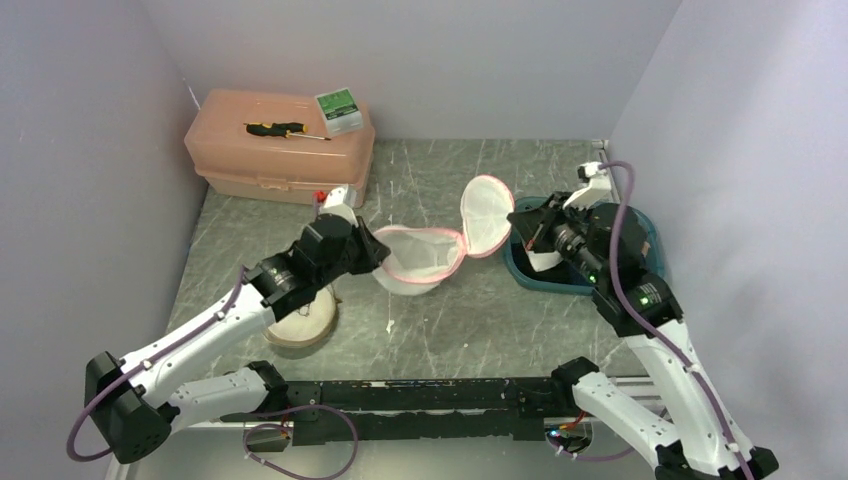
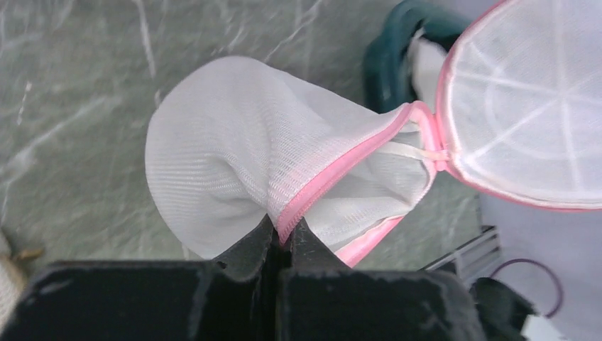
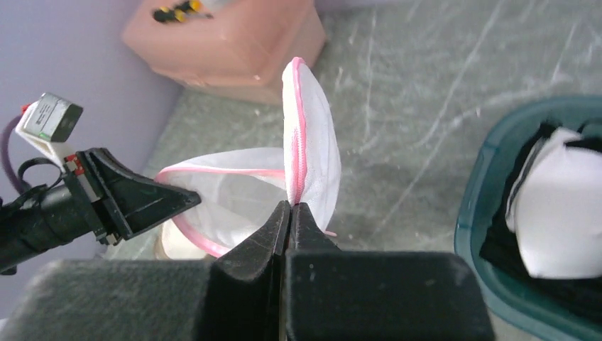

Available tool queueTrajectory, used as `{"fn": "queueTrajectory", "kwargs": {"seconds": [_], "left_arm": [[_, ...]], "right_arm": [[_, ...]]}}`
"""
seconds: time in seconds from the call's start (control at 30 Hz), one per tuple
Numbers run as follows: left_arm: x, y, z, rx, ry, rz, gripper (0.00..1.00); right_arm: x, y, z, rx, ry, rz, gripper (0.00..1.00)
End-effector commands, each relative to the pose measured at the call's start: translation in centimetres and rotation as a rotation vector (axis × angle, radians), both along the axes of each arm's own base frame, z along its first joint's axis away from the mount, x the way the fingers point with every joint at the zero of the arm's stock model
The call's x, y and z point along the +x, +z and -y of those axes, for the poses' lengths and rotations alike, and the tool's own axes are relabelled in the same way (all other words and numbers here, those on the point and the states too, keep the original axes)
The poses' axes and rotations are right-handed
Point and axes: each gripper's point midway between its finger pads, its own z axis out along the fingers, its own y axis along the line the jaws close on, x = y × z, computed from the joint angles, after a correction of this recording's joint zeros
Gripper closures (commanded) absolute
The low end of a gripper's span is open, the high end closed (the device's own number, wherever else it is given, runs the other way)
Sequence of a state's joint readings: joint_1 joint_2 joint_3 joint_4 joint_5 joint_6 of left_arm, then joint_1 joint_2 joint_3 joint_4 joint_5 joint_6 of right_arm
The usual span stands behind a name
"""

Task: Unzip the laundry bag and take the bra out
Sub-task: Close the laundry bag at the center of the board.

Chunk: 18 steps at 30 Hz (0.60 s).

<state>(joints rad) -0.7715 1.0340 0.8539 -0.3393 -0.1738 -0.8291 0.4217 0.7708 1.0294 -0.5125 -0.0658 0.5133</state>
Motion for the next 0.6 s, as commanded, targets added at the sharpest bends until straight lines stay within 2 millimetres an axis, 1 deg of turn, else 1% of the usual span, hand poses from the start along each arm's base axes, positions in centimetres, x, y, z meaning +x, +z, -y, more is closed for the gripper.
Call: {"fn": "queueTrajectory", "kwargs": {"seconds": [0.0, 0.03, 0.1, 0.2, 0.23, 0.3, 0.33, 0.37, 0.47, 0.5, 0.57], "left_arm": [[0.6, 2.4, 0.1, 0.042, -0.014, 0.010, 0.97], [0.6, 1.6, 0.2, 0.059, -0.010, -0.011, 0.97], [0.4, -0.8, 0.0, 0.085, 0.002, -0.063, 0.97], [-0.3, -5.6, 0.3, 0.114, -0.007, -0.167, 0.97], [-0.7, -7.1, 0.5, 0.113, -0.010, -0.209, 0.97], [-1.1, -9.2, 0.8, 0.118, -0.026, -0.264, 0.97], [-1.2, -9.8, 0.9, 0.123, -0.027, -0.284, 0.97], [-1.2, -9.9, 1.0, 0.129, -0.029, -0.292, 0.97], [-0.6, -8.3, 1.3, 0.125, -0.039, -0.256, 0.97], [-0.4, -7.4, 1.3, 0.123, -0.042, -0.235, 0.95], [-0.2, -6.4, 1.1, 0.138, -0.048, -0.211, 0.87]], "right_arm": [[-0.9, 2.9, 0.1, -0.026, 0.037, 0.085, 1.00], [-0.8, 2.7, 0.1, -0.027, 0.035, 0.085, 1.00], [-0.5, 1.0, -0.2, -0.030, 0.043, 0.054, 1.00], [-0.3, -1.9, -1.2, -0.022, 0.080, 0.001, 1.00], [-0.3, -2.5, -1.5, -0.026, 0.089, -0.003, 1.00], [-0.1, -3.7, -1.6, -0.061, 0.079, -0.025, 1.00], [0.0, -3.9, -1.6, -0.079, 0.070, -0.026, 1.00], [0.1, -3.8, -1.5, -0.095, 0.057, -0.018, 1.00], [0.2, -2.2, -2.0, -0.101, 0.058, 0.018, 1.00], [0.2, -1.9, -2.3, -0.108, 0.062, 0.021, 1.00], [0.3, -1.8, -2.7, -0.127, 0.070, 0.016, 1.00]]}}
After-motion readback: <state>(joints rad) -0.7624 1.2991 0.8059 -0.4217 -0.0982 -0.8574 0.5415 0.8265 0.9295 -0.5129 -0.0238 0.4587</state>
